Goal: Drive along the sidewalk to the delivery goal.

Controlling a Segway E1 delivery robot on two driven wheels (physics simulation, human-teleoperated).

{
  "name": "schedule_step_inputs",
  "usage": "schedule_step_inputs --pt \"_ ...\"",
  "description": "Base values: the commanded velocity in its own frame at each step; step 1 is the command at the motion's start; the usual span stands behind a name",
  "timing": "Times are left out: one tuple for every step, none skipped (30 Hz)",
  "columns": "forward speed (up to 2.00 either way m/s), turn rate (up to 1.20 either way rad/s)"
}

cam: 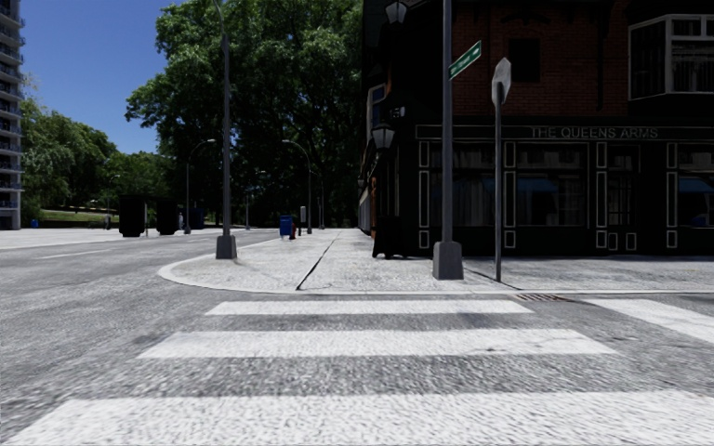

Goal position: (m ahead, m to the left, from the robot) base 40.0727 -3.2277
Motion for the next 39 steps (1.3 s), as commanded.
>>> schedule_step_inputs --pt "2.0 0.0" --pt "2.0 0.0" --pt "2.0 0.0" --pt "2.0 0.0" --pt "2.0 0.07" --pt "2.0 0.07" --pt "2.0 0.16" --pt "2.0 0.27" --pt "2.0 0.33" --pt "2.0 0.33" --pt "2.0 0.36" --pt "2.0 0.38" --pt "2.0 0.38" --pt "2.0 0.38" --pt "2.0 0.38" --pt "2.0 0.38" --pt "2.0 0.38" --pt "2.0 0.38" --pt "2.0 0.38" --pt "2.0 0.38" --pt "2.0 0.38" --pt "2.0 0.38" --pt "2.0 0.36" --pt "2.0 0.2" --pt "2.0 0.02" --pt "2.0 0.02" --pt "2.0 0.0" --pt "2.0 0.0" --pt "2.0 0.0" --pt "2.0 0.0" --pt "2.0 0.0" --pt "2.0 0.0" --pt "2.0 0.0" --pt "2.0 0.0" --pt "2.0 0.0" --pt "2.0 0.0" --pt "2.0 0.0" --pt "2.0 0.0" --pt "2.0 0.0"
